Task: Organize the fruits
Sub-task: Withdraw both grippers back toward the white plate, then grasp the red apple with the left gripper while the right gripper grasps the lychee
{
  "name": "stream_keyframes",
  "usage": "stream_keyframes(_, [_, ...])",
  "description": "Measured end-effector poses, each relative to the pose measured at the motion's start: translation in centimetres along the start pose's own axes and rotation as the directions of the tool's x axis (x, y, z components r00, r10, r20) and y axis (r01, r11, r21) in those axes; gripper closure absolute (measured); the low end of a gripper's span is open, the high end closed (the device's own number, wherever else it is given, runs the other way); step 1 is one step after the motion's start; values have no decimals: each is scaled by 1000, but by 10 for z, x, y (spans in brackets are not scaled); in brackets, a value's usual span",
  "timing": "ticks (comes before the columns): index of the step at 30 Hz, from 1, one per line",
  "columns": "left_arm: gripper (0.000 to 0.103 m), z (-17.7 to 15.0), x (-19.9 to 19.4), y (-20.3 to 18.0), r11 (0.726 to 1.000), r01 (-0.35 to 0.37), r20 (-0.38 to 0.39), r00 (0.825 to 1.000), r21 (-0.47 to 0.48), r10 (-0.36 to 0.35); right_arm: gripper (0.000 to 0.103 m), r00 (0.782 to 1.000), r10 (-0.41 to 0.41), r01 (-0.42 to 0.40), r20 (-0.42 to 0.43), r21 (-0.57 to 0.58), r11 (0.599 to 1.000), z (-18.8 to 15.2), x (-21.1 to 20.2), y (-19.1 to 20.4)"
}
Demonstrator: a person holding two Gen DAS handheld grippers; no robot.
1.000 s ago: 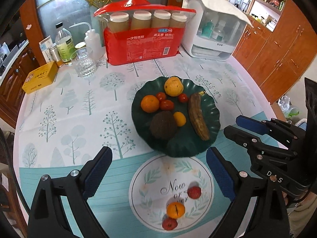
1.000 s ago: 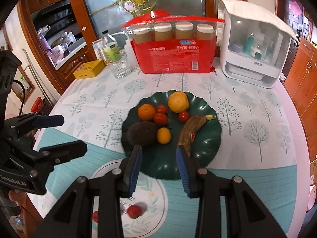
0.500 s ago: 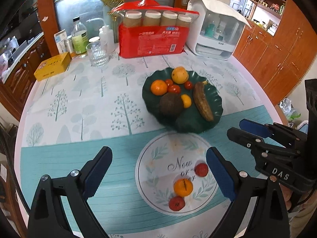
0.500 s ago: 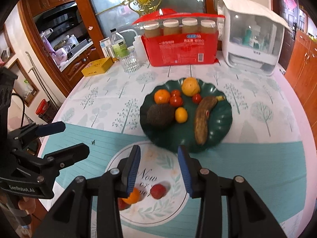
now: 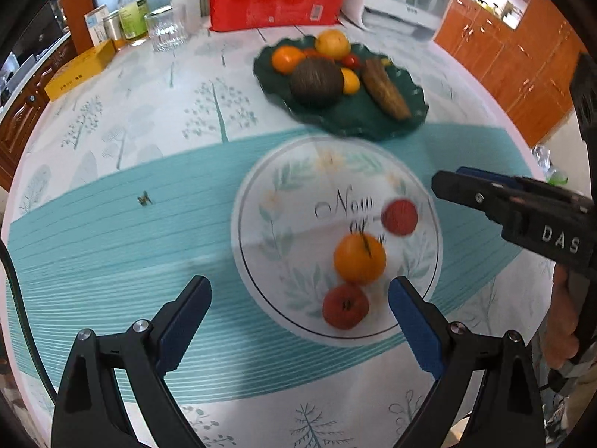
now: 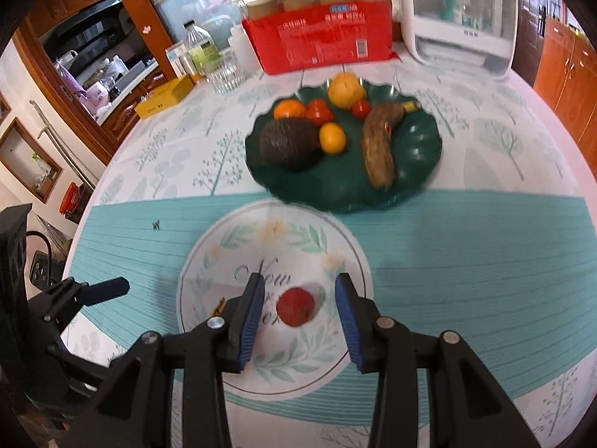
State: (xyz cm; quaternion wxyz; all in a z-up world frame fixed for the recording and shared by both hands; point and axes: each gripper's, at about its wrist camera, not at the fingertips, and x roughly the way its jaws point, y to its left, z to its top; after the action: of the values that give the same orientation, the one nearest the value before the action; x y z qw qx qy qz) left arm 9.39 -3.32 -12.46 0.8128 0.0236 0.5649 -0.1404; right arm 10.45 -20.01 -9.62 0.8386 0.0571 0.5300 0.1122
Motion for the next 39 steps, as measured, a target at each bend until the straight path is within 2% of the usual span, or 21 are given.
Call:
stream_keyframes(8, [8, -16, 24, -11, 1000, -1, -21, 1000, 22, 1, 63, 999, 10, -9, -48, 11, 1000, -13, 21, -1])
stream_keyframes(16, [14, -27, 37, -16, 1000, 1, -38, 999, 23, 0, 63, 997, 27, -27, -76, -5, 1000, -16, 36, 7])
stream_keyframes(22, [27, -27, 37, -17, 1000, -14, -20, 1000, 22, 14, 63, 996, 18, -20, -82, -17, 1000, -14, 43, 10])
stream_keyframes(25, [40, -26, 35, -15, 1000, -10, -9, 1000, 15, 11, 63, 996, 11, -13, -83, -20, 1000, -13, 46, 10])
stream_keyframes(27, [54, -26, 34, -15, 1000, -5, -2, 1000, 13, 5, 63, 997, 5, -7, -82, -25, 1000, -12, 47, 11])
stream_keyframes(30, [70, -24, 34, -14, 1000, -4, 3, 1000, 8, 4, 63, 997, 1, -4, -82, -36, 999, -11, 49, 13])
stream_keyframes(35, [72, -22, 33, -6, 999, 25, -4, 1000, -26, -25, 65, 996, -6, 3, -84, -45, 999, -12, 52, 14])
stream_keyframes(37, [72, -23, 32, -3, 998, 39, -11, 999, -45, -40, 73, 996, 0, -4, -90, -45, 999, -12, 53, 13])
stream_keyframes(39, [73, -23, 31, 0, 997, 47, -20, 999, -61, -49, 74, 996, 4, -7, -89, -42, 999, -12, 53, 13])
